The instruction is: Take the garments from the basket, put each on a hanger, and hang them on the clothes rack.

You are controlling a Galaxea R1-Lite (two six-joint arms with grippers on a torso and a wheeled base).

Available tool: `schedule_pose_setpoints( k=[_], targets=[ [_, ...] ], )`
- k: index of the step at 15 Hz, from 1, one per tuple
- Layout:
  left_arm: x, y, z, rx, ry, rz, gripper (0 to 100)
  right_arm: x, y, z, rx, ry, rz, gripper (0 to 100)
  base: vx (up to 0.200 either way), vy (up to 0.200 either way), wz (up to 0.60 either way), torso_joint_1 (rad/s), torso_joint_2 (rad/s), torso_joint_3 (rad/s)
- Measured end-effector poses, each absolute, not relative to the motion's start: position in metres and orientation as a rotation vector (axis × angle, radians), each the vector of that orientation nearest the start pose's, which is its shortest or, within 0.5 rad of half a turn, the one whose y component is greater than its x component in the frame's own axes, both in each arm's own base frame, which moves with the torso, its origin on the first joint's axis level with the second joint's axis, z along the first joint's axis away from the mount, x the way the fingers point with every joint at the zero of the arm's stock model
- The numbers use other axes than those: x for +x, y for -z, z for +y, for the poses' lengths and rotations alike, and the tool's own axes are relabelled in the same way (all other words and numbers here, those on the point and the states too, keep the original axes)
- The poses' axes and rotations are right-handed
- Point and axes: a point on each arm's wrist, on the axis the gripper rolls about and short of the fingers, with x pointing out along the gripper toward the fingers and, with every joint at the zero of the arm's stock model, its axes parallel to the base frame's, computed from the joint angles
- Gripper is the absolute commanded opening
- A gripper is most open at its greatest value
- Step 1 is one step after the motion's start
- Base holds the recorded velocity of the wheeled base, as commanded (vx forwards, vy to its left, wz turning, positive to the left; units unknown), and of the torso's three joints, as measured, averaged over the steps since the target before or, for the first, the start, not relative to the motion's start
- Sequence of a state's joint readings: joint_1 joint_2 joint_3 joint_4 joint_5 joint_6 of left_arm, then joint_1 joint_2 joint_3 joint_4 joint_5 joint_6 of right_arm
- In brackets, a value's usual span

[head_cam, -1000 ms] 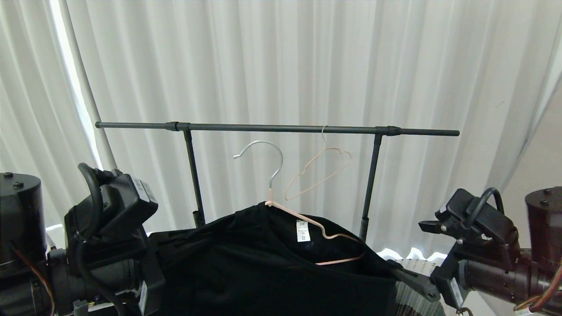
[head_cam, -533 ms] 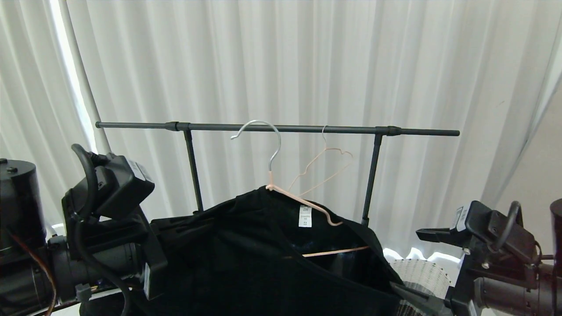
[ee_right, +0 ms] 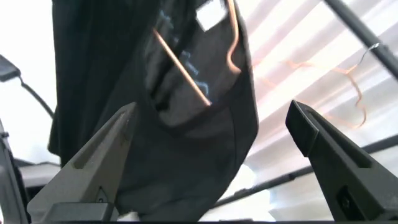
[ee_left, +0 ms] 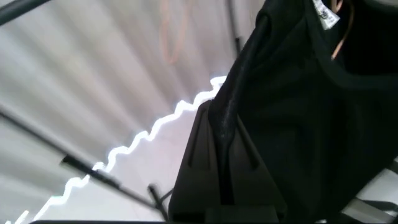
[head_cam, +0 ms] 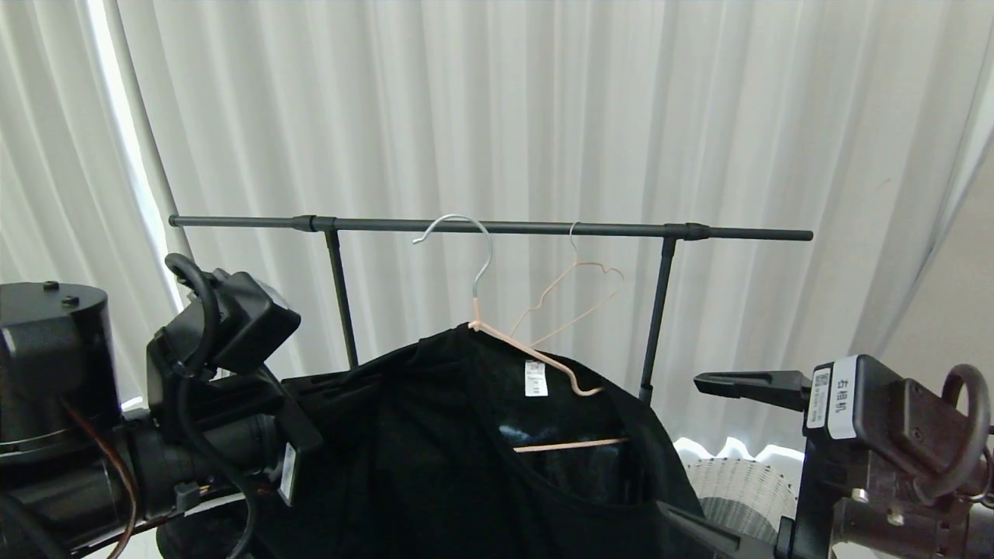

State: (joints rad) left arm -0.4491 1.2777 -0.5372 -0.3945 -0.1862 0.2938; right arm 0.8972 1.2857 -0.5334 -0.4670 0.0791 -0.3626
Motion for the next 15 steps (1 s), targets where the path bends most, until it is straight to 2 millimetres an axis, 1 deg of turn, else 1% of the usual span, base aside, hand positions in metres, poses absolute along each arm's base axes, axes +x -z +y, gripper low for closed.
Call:
schedule_pose_setpoints(
  k=[4, 7, 9, 10, 12, 14, 15],
  targets=[
    [0.173, -0.187, -0.088, 0.328, 0.668, 0.271, 0, 0.121, -0.206, 0.156, -0.449, -1.008, 0.045, 100, 0.000, 0.000, 0.00, 0.000, 0.00, 0.000],
    [0.170, -0.196, -0.093, 0.317, 0.689, 0.183, 0, 0.124, -0.205, 0.158, -0.466, -0.998, 0.075, 100, 0.000, 0.000, 0.00, 0.000, 0.00, 0.000],
    [0.166, -0.197, -0.095, 0.315, 0.706, 0.127, 0, 0.129, -0.211, 0.165, -0.476, -1.009, 0.119, 100, 0.000, 0.000, 0.00, 0.000, 0.00, 0.000],
    [0.164, -0.198, -0.095, 0.313, 0.712, 0.097, 0, 0.133, -0.217, 0.169, -0.473, -1.020, 0.137, 100, 0.000, 0.000, 0.00, 0.000, 0.00, 0.000],
    [0.160, -0.195, -0.094, 0.328, 0.749, 0.007, 0, 0.145, -0.235, 0.181, -0.452, -1.047, 0.150, 100, 0.000, 0.000, 0.00, 0.000, 0.00, 0.000],
    [0.156, -0.187, -0.092, 0.386, 0.788, -0.029, 0, 0.160, -0.246, 0.195, -0.448, -1.068, 0.185, 100, 0.000, 0.000, 0.00, 0.000, 0.00, 0.000],
    [0.154, -0.185, -0.091, 0.408, 0.804, -0.041, 0, 0.166, -0.248, 0.202, -0.451, -1.079, 0.204, 100, 0.000, 0.000, 0.00, 0.000, 0.00, 0.000]
  ],
)
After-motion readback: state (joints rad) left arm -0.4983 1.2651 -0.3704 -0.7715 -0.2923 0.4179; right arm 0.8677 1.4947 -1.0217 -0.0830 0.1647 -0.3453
